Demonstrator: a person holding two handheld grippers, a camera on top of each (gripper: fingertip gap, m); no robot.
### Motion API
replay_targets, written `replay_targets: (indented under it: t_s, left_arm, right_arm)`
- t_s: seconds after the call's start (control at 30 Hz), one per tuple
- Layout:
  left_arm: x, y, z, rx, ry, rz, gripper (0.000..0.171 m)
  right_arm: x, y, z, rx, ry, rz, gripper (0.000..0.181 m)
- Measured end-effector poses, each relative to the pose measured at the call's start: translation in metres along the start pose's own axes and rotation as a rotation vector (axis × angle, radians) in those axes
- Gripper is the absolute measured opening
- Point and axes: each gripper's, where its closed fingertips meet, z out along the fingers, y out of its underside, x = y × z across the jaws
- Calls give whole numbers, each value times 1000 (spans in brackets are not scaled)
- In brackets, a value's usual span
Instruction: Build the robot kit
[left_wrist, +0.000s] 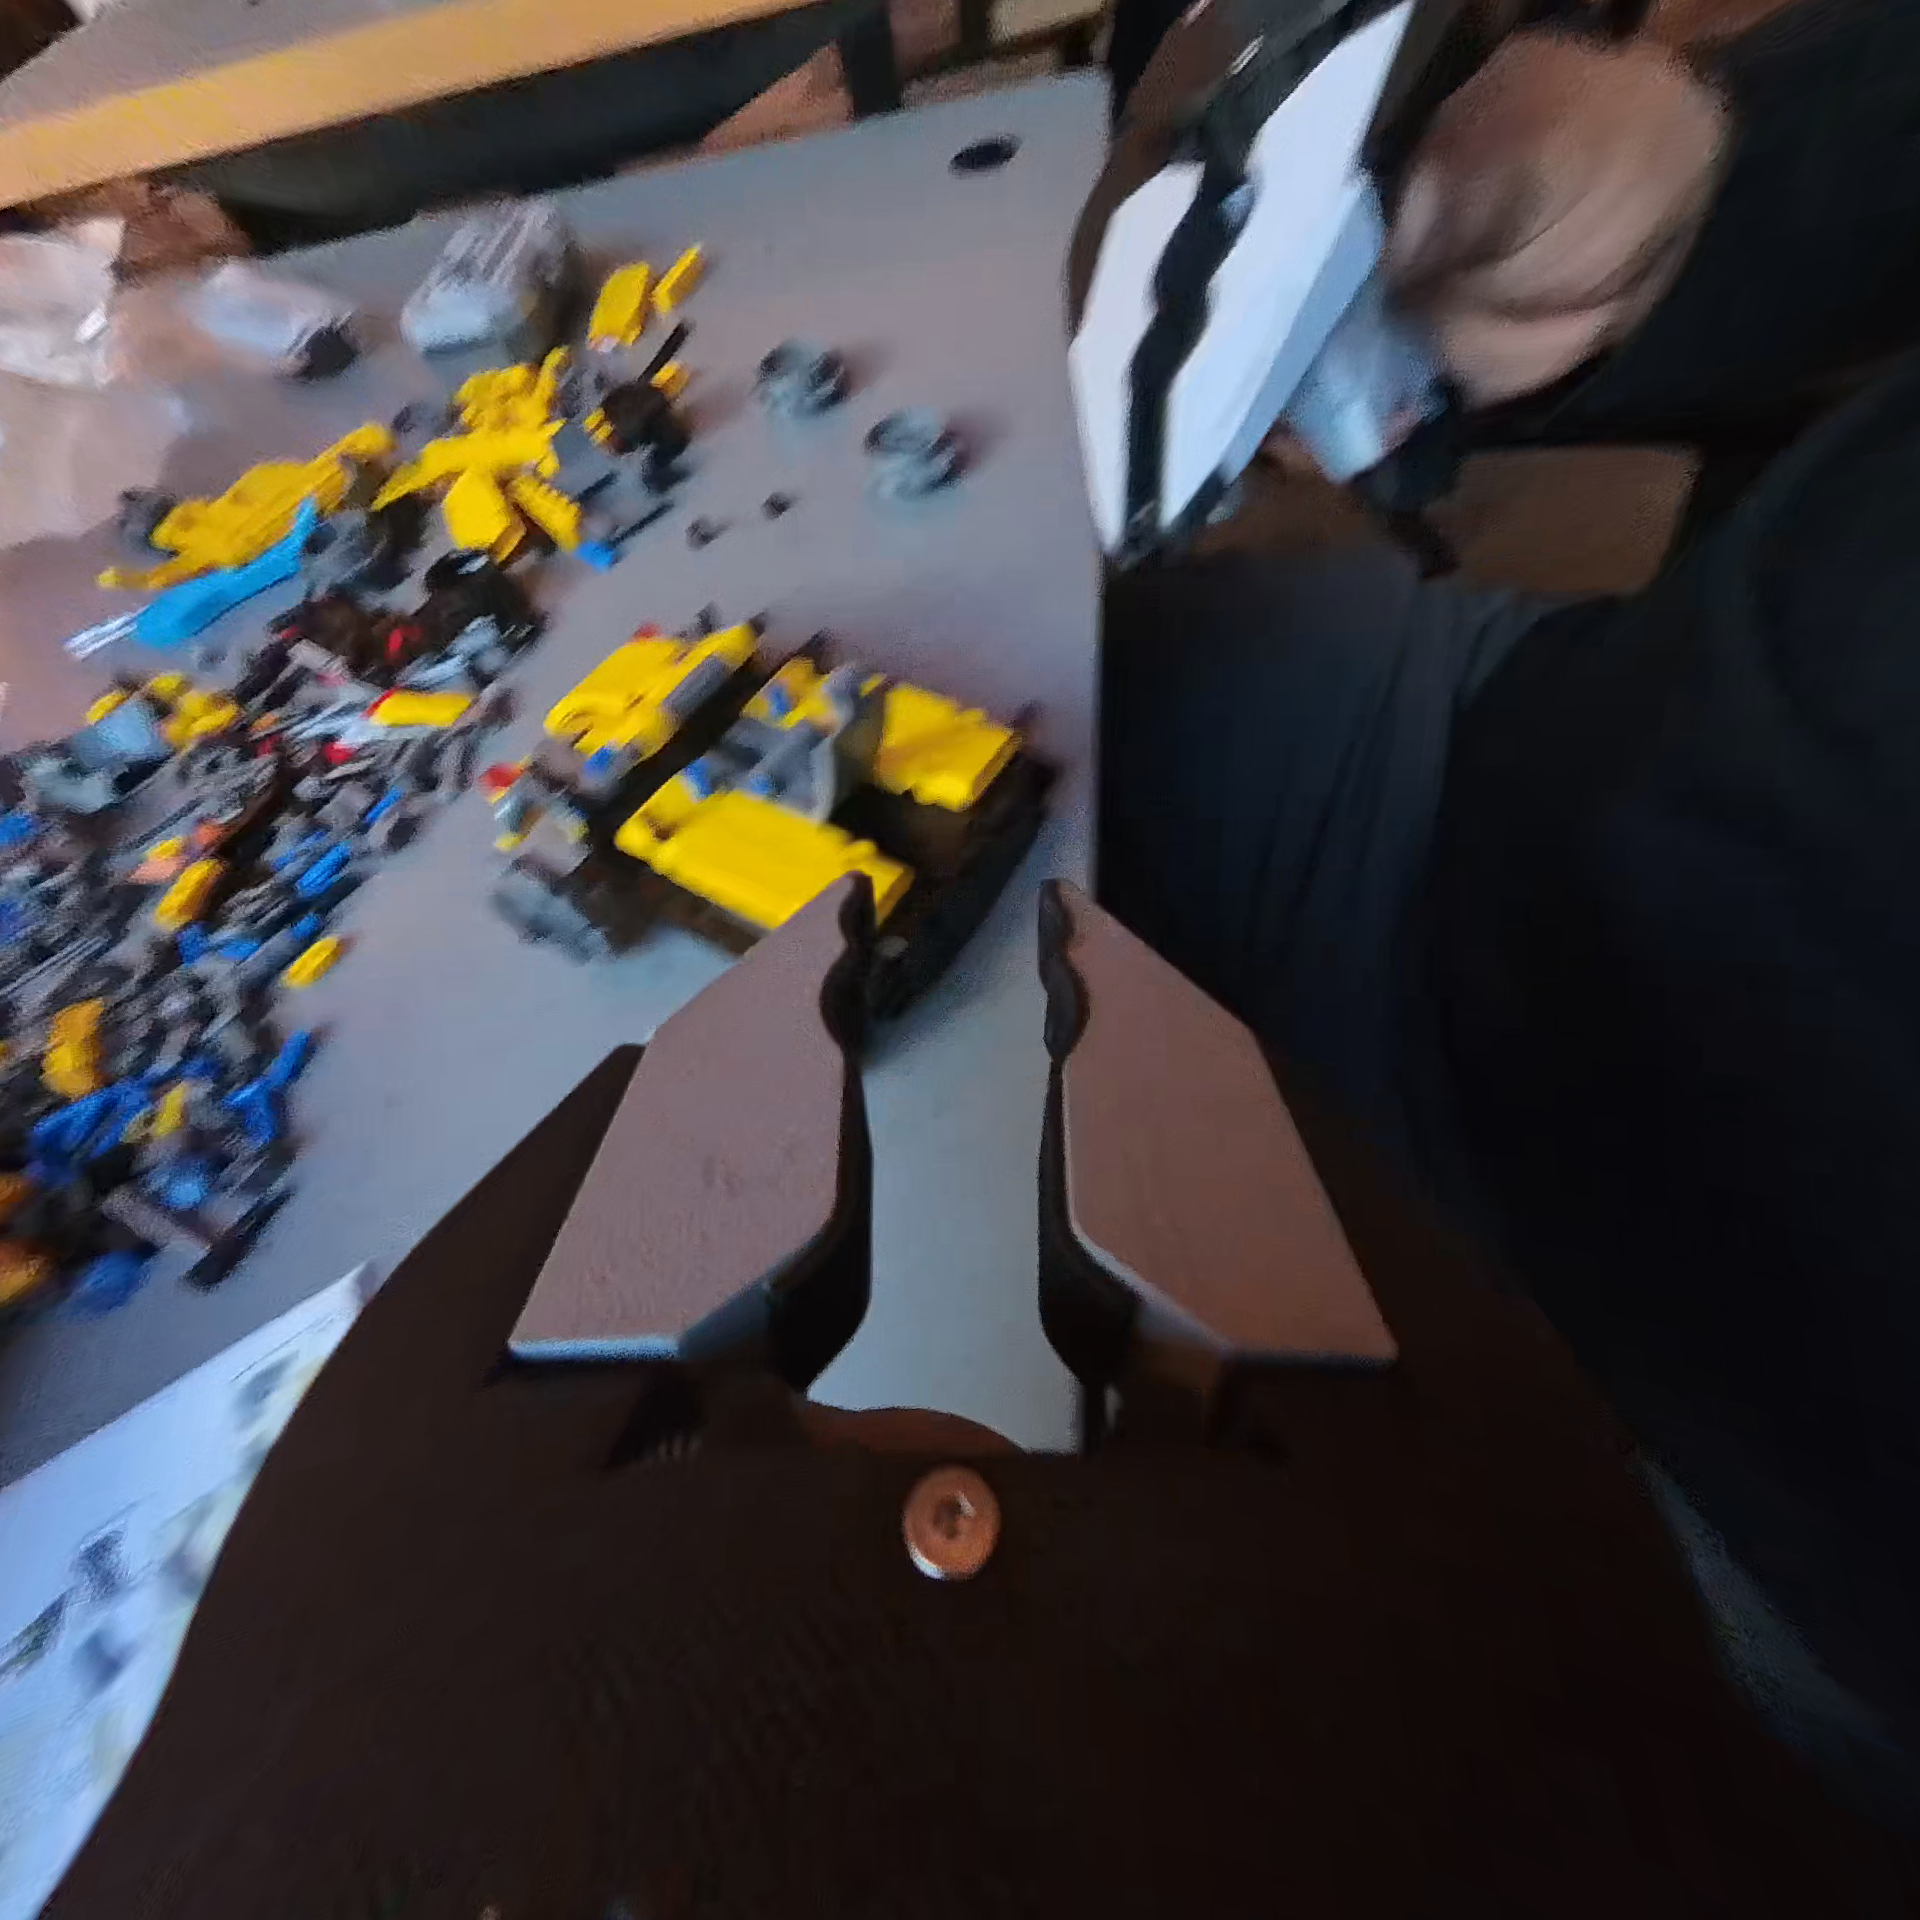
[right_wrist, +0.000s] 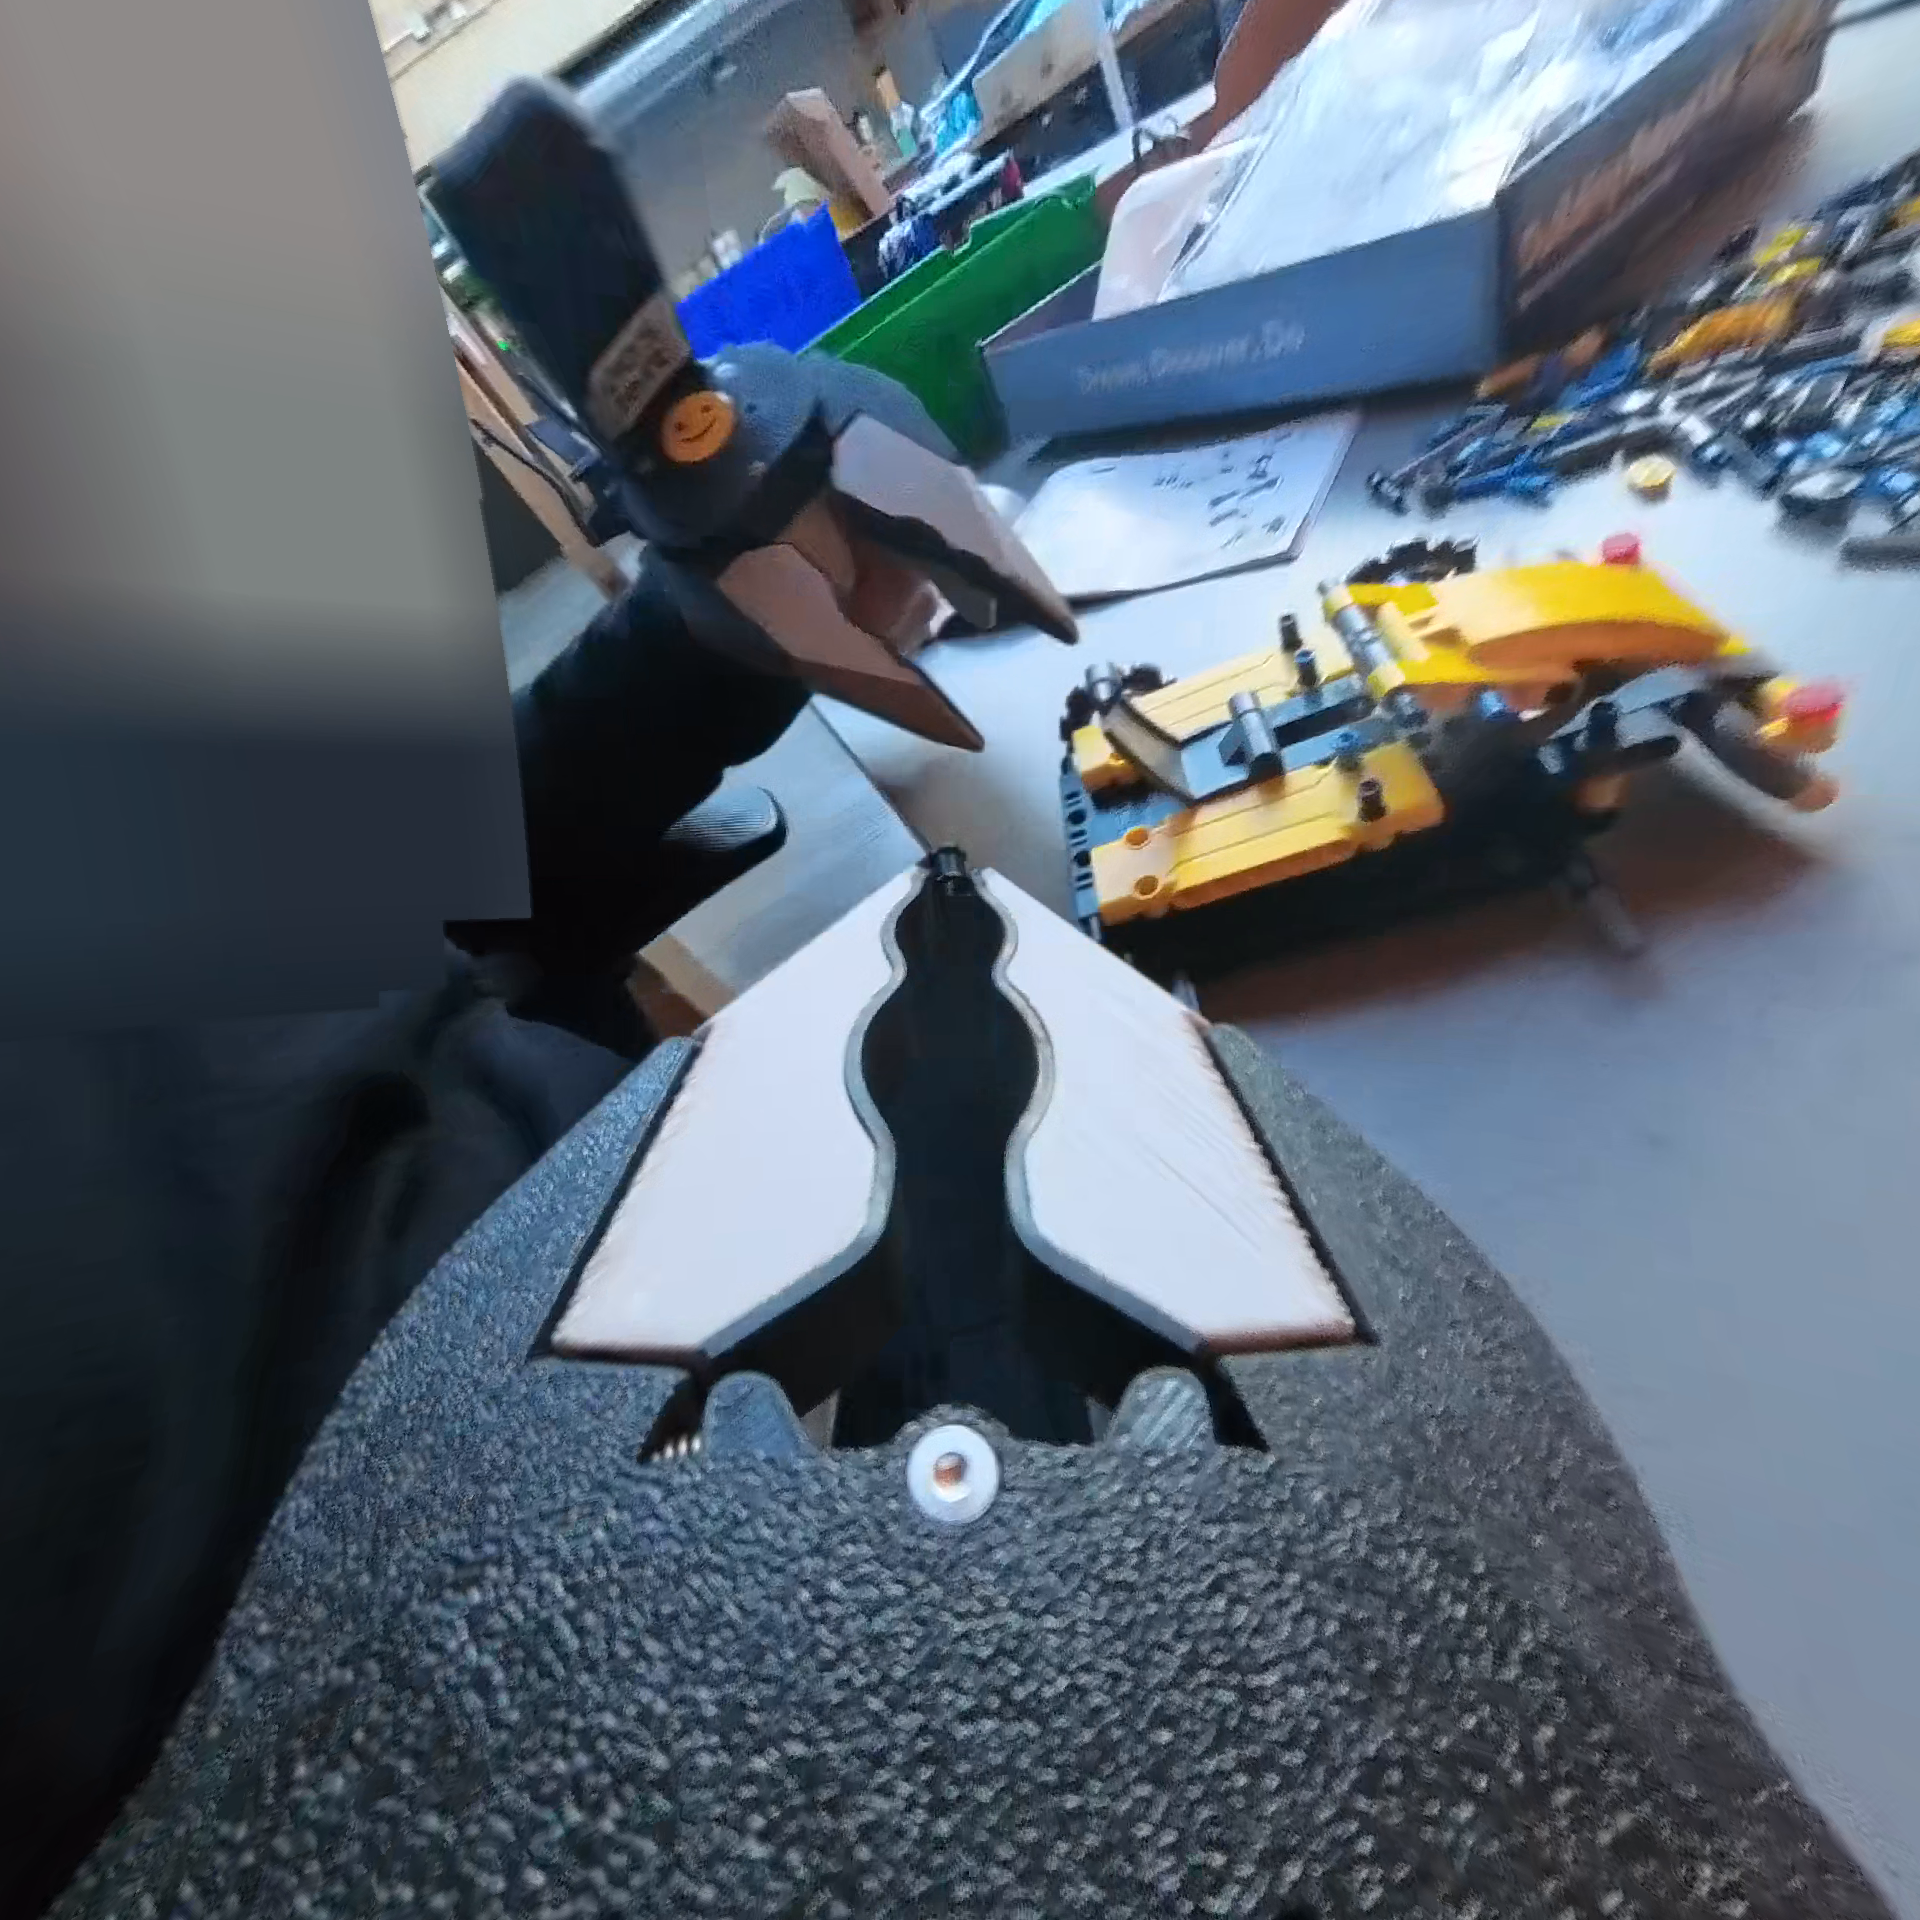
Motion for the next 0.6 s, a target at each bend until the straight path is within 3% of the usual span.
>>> replay_targets:
  t_s: [0.17,0.43,0.6]
  left_arm:
    - [50,-35,17,122,246,-180,22]
    - [63,-40,19,158,374,-273,13]
    - [65,-44,18,187,411,-312,11]
  right_arm:
    - [-21,3,5,-50,-8,-134,7]
    - [-38,11,8,-163,103,-483,7]
    - [-36,13,11,-213,146,-587,7]
